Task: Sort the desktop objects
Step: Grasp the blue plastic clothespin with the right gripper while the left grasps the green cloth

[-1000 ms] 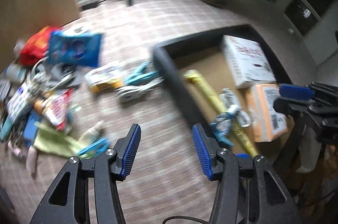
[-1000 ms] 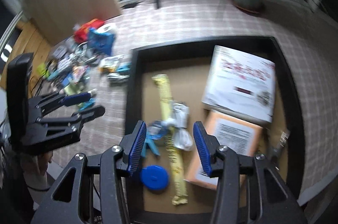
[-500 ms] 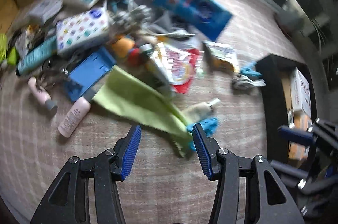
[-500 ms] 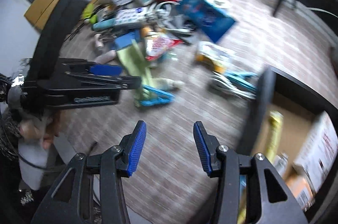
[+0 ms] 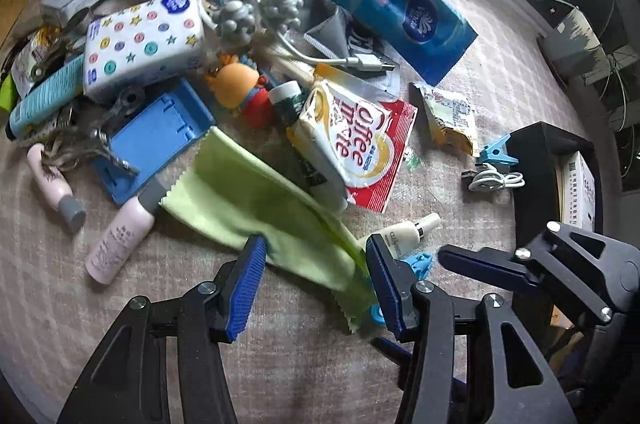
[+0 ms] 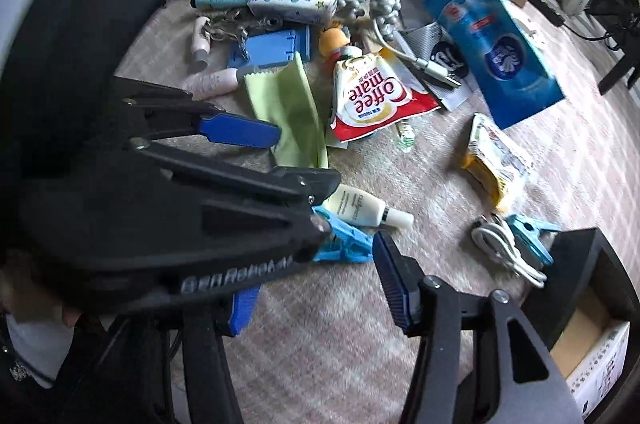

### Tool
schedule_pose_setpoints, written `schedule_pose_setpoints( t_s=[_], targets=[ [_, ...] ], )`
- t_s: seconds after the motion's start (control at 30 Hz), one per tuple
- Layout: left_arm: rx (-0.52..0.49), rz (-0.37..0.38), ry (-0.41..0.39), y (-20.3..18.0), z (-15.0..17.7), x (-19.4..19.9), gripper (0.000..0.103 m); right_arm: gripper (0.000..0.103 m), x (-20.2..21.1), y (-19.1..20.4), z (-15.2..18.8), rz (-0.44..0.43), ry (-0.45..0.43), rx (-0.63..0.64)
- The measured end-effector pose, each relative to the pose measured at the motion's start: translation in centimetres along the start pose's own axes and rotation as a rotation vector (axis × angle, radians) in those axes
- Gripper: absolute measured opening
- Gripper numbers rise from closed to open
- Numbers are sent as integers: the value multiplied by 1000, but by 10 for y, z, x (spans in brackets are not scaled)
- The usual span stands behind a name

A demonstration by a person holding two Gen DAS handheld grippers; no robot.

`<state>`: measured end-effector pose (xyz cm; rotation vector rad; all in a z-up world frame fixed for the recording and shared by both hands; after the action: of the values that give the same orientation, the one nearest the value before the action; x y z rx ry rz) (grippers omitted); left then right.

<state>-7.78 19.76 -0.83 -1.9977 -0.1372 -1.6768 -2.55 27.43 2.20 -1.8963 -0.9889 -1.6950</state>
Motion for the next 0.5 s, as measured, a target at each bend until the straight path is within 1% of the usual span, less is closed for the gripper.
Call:
schedule_pose_setpoints(
  t_s=[0.03,0.07,0.1,0.2,0.27,0.33,0.37,0.43,0.47,0.5],
  targets=[
    [-5,-7,-5,-1,0,0,47,53,-3,-1,-1,2,5,0],
    [-11,-15,-13,-2,0,-1,45,53,-5,-1,-2,5,9,-1],
    [-12,-24,-22,-2,0,-1,38,54,-8,-2,-3,3,8,-3],
    [-34,-55,-35,-2,2,-1,24,54,-15,-5,-4,0,23,-13],
    [-27,-47,-39,3,5,-1,17,54,-21,-6,-2,-25,40,-23],
    [-16,-24,-39,10,6,0,14,53,-21,-7,-1,-29,34,-27],
    [-7,-12,-37,14,7,0,12,51,-21,-7,0,-29,30,-30],
    [-2,-1,-36,16,10,0,12,44,-20,-10,1,-24,25,-43],
    [-2,-2,-36,17,12,0,11,37,-20,-12,1,-19,24,-50],
    [-13,17,-33,16,14,0,11,26,-19,-15,2,-20,23,-62]
  ],
)
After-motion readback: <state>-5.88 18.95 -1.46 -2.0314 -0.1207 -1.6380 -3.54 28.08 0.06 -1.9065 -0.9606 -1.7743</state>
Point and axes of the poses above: each gripper's, at about its wrist camera, not at the fingertips, and x roughly against the way its jaws point, y to its left, z to its underside, the point moved 2 cm from there along -x, roughly the way its jaws point, and after that the axes turned 4 degrees about y, right-handed, at the moved point
